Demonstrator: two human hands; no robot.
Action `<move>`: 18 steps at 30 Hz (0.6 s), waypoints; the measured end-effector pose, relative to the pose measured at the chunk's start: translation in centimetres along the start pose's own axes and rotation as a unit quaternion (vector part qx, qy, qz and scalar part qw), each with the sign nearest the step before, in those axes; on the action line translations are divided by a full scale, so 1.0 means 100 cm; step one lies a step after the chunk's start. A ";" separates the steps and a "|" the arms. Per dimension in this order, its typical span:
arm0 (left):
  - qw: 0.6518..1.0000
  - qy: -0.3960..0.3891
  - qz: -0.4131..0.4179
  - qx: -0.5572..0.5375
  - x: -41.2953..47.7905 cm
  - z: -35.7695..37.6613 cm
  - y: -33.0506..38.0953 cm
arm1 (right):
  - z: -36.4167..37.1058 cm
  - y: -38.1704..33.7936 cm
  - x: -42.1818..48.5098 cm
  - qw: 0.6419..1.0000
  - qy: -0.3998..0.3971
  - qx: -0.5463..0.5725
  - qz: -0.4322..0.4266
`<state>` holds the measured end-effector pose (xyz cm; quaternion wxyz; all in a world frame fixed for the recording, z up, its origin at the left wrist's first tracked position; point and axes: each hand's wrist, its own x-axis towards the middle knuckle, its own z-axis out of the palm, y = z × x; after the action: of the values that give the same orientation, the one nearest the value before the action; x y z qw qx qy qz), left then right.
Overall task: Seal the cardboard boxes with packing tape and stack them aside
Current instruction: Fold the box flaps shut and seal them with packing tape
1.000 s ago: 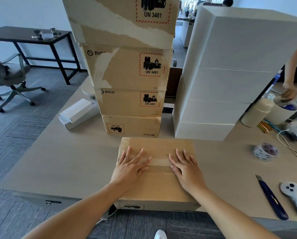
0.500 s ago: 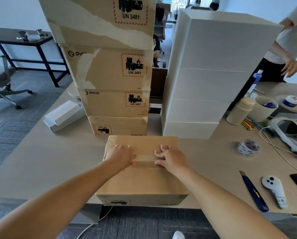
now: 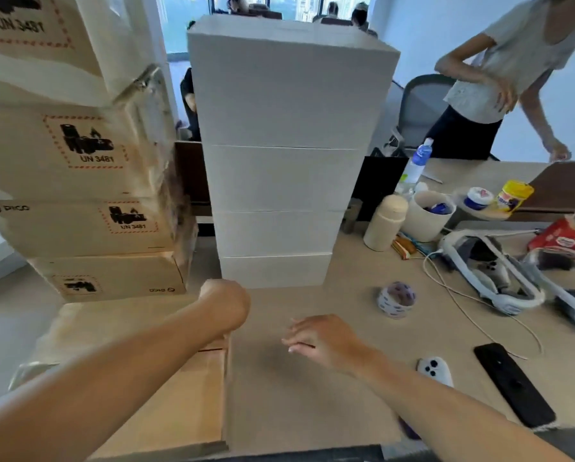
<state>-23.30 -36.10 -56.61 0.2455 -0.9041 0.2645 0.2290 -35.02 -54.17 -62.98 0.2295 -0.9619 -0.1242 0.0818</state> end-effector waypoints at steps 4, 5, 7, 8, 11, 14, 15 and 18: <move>0.976 0.097 0.048 -0.188 0.059 -0.063 0.075 | -0.049 0.094 -0.026 0.995 0.052 -0.005 0.085; 0.960 0.111 0.062 -0.249 0.075 -0.071 0.094 | -0.059 0.115 -0.033 0.992 0.060 0.001 0.108; 0.915 0.125 0.089 -0.373 0.106 -0.078 0.127 | -0.071 0.154 -0.046 0.985 0.066 0.015 0.161; 0.894 0.123 0.100 -0.419 0.119 -0.078 0.144 | -0.075 0.172 -0.052 0.981 0.077 0.017 0.178; 0.853 0.102 0.122 -0.497 0.154 -0.071 0.193 | -0.075 0.217 -0.065 0.960 0.129 0.033 0.246; 0.839 0.078 0.127 -0.523 0.180 -0.063 0.231 | -0.061 0.245 -0.072 0.946 0.140 0.039 0.289; 0.844 0.072 0.127 -0.516 0.187 -0.060 0.241 | -0.053 0.254 -0.072 0.946 0.131 0.024 0.297; 0.843 0.052 0.129 -0.520 0.203 -0.057 0.265 | -0.032 0.274 -0.068 0.948 0.102 -0.035 0.299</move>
<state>-21.96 -66.30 -71.83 -0.3064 -0.8674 0.2328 0.3155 -35.29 -81.06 -72.18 0.1726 -0.9655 0.1900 0.0436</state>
